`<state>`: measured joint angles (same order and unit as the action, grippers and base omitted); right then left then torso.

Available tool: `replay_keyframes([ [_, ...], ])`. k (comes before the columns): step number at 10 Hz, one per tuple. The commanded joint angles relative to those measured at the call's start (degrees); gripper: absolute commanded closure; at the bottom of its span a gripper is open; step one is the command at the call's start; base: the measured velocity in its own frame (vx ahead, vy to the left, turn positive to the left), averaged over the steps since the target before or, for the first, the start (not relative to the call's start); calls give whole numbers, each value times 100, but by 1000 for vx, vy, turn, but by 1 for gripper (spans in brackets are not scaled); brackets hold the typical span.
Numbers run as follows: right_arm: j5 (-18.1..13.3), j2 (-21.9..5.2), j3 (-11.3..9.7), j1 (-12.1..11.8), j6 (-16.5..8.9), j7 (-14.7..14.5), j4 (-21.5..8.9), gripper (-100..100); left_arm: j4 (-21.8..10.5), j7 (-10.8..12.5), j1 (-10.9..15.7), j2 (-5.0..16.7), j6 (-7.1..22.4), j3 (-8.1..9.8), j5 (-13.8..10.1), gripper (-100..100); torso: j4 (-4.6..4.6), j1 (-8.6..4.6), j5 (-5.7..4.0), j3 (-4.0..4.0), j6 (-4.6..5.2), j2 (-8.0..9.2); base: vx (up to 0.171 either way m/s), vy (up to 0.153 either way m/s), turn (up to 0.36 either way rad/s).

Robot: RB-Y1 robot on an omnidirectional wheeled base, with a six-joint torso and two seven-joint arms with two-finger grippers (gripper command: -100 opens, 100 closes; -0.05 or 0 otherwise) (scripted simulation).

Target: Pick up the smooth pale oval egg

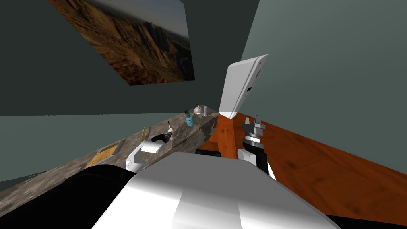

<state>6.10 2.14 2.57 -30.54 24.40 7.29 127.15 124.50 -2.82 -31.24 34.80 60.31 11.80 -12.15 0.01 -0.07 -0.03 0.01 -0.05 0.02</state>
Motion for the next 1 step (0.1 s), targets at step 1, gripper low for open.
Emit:
replay_keyframes([
  [1,0,0,0,0,0,0,0,0,0,0,0,0,0,0,0,0,0,0,0,0,0,0,0,0,0],
])
